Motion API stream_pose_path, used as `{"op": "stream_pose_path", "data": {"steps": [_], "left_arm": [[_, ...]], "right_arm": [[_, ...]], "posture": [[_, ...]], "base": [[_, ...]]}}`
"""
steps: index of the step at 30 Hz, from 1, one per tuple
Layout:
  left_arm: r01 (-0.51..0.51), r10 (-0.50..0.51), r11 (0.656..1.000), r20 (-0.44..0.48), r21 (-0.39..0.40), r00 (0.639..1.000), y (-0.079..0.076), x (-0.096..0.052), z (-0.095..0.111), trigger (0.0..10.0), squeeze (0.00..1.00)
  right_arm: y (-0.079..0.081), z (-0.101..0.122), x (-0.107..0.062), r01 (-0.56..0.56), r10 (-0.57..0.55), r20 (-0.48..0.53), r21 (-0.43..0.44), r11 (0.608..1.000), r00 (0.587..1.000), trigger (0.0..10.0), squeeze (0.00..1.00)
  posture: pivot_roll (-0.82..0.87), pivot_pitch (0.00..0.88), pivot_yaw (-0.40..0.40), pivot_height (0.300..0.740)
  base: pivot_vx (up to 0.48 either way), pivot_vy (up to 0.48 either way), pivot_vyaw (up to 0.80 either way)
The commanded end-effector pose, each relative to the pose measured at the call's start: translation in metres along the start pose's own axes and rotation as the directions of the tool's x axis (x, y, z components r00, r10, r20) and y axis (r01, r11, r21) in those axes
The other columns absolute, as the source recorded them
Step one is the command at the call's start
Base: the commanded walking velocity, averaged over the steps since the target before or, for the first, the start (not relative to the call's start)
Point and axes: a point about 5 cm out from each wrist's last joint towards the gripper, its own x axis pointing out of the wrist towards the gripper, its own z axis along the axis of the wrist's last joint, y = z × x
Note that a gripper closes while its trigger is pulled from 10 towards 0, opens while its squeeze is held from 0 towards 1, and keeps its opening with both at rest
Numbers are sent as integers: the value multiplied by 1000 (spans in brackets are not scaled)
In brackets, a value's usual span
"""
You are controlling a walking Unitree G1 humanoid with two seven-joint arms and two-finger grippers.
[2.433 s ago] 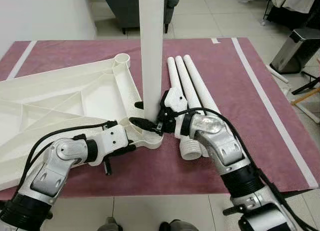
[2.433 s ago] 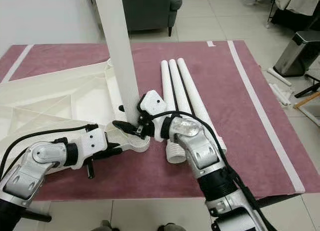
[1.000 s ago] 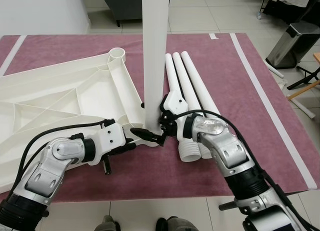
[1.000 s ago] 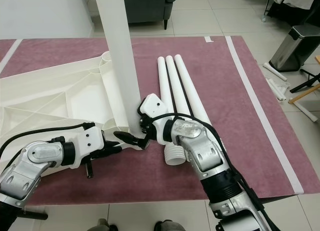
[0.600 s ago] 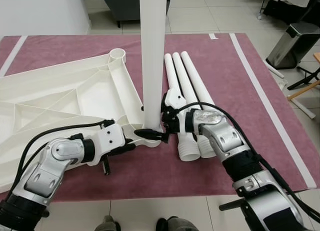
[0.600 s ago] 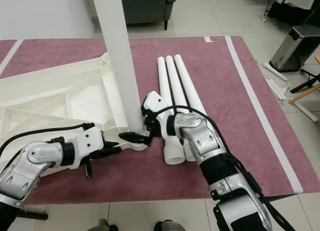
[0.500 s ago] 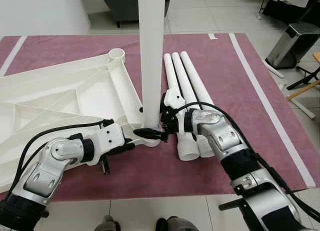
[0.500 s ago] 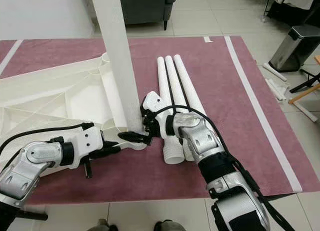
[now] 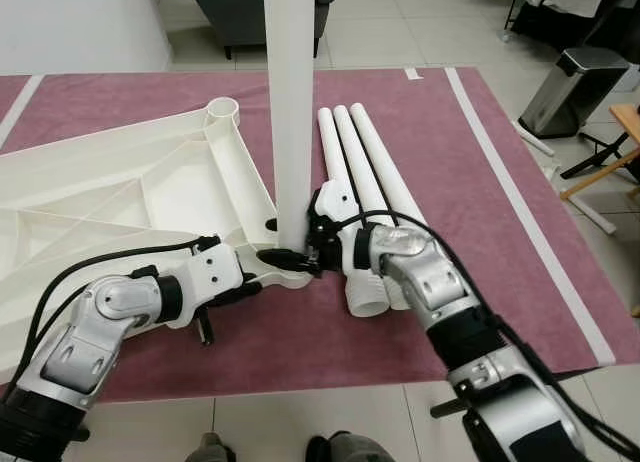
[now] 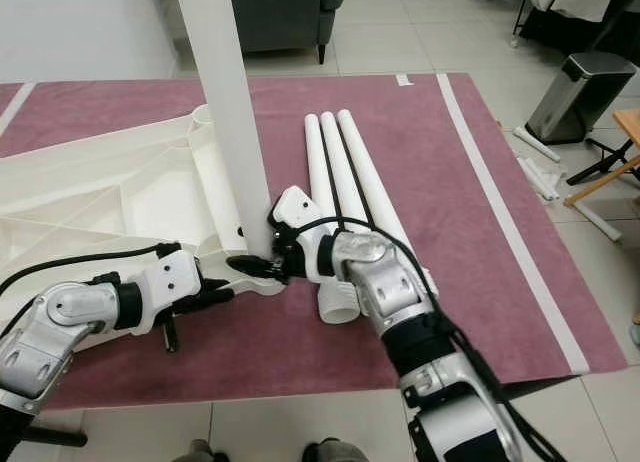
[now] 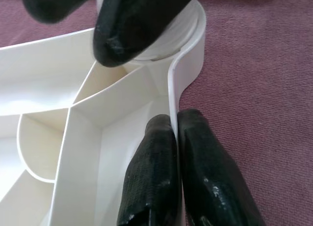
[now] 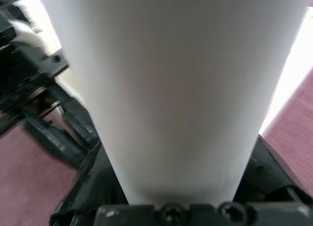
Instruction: Building children table
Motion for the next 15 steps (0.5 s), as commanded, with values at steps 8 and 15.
{"op": "stream_pose_path", "data": {"steps": [8,15], "left_arm": [[97,-98,995,135,13,986,-14,10,21,0,0],[103,-104,995,130,12,986,-13,8,20,0,0]], "right_arm": [[11,-49,-4,544,-485,-281,191,817,828,0,0],[29,-36,6,467,-432,-190,219,857,881,10000,0]], "posture": [[90,151,-2,740],[94,152,-3,740]], "base": [[0,0,0],[0,0,0]]}}
